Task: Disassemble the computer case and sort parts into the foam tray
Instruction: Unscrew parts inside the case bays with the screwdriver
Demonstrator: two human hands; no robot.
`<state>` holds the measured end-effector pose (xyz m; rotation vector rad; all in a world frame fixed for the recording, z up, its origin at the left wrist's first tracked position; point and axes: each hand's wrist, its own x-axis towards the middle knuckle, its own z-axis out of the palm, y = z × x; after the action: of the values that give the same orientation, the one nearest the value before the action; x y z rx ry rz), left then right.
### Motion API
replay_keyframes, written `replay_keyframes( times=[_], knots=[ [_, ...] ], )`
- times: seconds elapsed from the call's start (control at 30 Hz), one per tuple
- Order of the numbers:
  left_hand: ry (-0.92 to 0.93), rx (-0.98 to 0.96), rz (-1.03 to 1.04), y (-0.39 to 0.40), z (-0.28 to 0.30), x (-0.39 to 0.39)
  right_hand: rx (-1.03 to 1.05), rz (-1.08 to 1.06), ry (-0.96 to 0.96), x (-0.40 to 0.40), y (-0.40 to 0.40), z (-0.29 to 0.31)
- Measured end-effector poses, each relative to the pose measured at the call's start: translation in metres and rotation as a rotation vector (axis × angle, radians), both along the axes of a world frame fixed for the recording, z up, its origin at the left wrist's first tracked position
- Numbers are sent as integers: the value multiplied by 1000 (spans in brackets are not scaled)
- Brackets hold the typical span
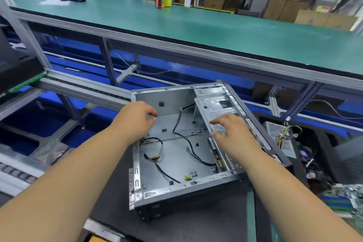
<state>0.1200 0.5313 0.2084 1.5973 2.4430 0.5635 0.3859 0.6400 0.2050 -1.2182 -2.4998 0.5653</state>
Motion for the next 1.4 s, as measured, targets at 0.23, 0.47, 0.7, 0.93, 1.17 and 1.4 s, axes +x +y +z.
replay_keyframes(
  times=[0.23,0.47,0.7,0.93,1.17,1.4],
  knots=[
    [310,-390,-323,31,-12,-16,103,41,-146,-33,7,0],
    [370,-762,-548,61,-20,-11,9,-111,-345,-17,23,-10],
    [442,-979,-651,66,-21,-8,-45,-182,-487,-4,26,-30],
    [431,-943,-583,68,-25,-5,-3,-193,-527,-4,27,-36],
    [411,-904,-545,57,-10,-1,-102,-135,-582,0,32,-28],
    [454,-642,-479,32,-7,10,-88,-71,-645,9,28,-19]
  ],
)
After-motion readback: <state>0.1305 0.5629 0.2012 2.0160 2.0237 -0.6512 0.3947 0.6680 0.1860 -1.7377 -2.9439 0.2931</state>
